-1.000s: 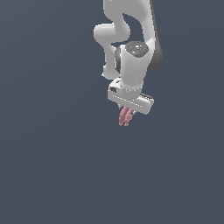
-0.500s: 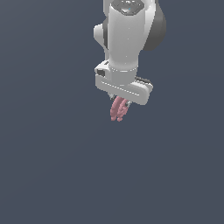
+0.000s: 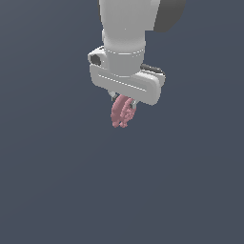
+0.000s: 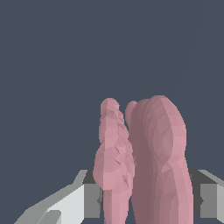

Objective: Pick up the object and move it to a goal position.

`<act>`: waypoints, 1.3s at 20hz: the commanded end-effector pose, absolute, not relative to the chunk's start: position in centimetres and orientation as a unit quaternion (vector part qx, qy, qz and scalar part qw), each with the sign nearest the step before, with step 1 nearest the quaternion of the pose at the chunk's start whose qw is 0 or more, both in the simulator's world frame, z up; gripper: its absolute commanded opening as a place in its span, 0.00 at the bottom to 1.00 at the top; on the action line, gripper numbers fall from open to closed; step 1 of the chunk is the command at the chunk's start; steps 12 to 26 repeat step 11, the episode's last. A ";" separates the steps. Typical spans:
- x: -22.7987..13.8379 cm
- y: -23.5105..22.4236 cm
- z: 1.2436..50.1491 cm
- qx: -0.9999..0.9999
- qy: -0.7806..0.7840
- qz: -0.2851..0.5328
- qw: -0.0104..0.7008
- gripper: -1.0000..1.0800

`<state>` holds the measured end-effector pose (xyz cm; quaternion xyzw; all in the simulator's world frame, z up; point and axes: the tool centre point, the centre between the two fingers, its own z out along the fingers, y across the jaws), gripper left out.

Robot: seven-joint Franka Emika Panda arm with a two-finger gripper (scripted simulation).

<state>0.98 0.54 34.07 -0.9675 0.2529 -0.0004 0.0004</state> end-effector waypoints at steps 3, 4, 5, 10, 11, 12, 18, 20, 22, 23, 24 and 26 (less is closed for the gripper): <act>1.6 -0.1 35.6 -0.968 0.253 0.000 0.000 0.00; 1.7 -0.2 35.8 -0.968 0.253 0.000 0.000 0.00; 1.8 -0.2 36.0 -0.968 0.252 0.000 0.000 0.00; 2.1 -0.3 36.3 -0.968 0.252 0.000 0.000 0.00; 2.1 -0.3 36.3 -0.968 0.252 0.000 0.000 0.00; 2.1 -0.3 36.3 -0.968 0.252 0.000 0.000 0.00; 2.1 -0.3 36.3 -0.968 0.252 0.000 0.000 0.00; 2.1 -0.3 36.3 -0.968 0.252 0.000 0.000 0.00; 2.1 -0.3 36.3 -0.968 0.252 0.000 0.000 0.00; 2.1 -0.3 36.3 -0.968 0.252 0.000 0.000 0.00; 2.1 -0.3 36.3 -0.968 0.252 0.000 0.000 0.00; 2.1 -0.3 36.3 -0.968 0.252 0.000 0.000 0.00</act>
